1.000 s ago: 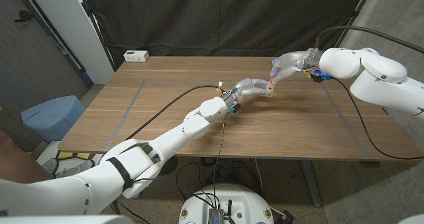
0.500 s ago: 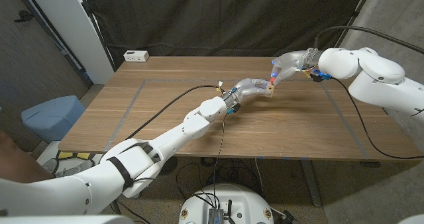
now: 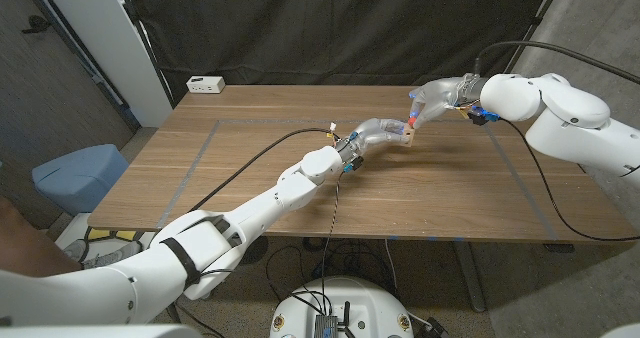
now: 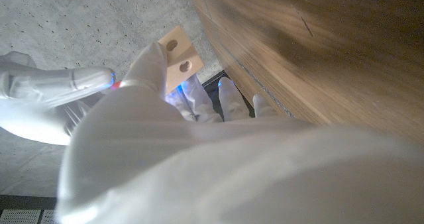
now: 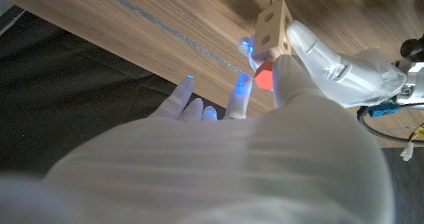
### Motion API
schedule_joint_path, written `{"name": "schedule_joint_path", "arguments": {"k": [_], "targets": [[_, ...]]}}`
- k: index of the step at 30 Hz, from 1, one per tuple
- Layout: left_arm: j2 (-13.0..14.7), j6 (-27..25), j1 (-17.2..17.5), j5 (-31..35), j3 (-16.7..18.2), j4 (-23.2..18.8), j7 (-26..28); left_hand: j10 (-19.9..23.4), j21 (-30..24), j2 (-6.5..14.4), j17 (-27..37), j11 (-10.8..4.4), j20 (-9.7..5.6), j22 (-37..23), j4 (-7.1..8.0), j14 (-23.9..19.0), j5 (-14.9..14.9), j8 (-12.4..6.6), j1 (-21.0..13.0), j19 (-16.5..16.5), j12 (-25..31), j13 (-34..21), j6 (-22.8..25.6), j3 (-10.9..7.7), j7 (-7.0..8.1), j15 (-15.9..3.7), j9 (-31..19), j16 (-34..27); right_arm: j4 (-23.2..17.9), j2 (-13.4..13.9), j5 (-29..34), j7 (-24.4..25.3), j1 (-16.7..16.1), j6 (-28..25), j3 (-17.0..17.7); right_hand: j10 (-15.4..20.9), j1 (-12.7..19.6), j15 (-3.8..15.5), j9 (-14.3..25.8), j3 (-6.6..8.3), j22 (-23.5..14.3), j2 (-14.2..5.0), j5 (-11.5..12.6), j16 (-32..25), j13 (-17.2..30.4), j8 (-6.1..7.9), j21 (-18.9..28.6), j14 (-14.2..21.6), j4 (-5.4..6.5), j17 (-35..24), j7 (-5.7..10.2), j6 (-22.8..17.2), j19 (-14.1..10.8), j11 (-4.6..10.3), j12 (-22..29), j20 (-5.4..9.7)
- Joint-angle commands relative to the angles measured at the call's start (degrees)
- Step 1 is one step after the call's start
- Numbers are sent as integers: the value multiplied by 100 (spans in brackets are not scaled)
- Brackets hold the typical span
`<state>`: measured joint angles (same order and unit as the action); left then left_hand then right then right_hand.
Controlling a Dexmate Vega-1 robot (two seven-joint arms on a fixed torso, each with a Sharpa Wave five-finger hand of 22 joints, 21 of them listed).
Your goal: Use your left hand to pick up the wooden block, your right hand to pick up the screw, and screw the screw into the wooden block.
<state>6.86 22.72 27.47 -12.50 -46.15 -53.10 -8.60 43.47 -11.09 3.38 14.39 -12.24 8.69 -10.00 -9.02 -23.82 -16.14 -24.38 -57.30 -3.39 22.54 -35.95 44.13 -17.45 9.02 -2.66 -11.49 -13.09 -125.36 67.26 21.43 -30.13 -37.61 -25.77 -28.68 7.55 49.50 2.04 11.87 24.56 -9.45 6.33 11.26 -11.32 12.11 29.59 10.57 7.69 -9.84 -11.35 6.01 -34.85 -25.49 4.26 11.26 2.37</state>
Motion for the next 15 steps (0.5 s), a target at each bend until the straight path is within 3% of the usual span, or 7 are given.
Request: {"name": "schedule_joint_path", "arguments": {"k": [1,15], "targets": [[33,-85,42,27,-12,-108,47,45,-37,134,14,-2,41,-31,34,-66,-51,-26,64,-34,49,-32,272,-90,57,-450,-93,21,15,16,-16,146,-125,41,92,84,63,244,17,71,-15,-1,-22,-68,25,55,43,77,12,-19,-33,-117,-77,8,63,144],[19,-116,53,41,-31,-148,63,47,-36,139,15,-3,38,-31,40,-56,-54,-21,72,-32,50,-34,267,-93,70,-449,-94,26,-48,118,-151,311,-311,46,241,173,98,277,30,107,-14,-25,-34,-88,22,153,47,122,36,-33,-38,-355,-125,37,80,178]]}}
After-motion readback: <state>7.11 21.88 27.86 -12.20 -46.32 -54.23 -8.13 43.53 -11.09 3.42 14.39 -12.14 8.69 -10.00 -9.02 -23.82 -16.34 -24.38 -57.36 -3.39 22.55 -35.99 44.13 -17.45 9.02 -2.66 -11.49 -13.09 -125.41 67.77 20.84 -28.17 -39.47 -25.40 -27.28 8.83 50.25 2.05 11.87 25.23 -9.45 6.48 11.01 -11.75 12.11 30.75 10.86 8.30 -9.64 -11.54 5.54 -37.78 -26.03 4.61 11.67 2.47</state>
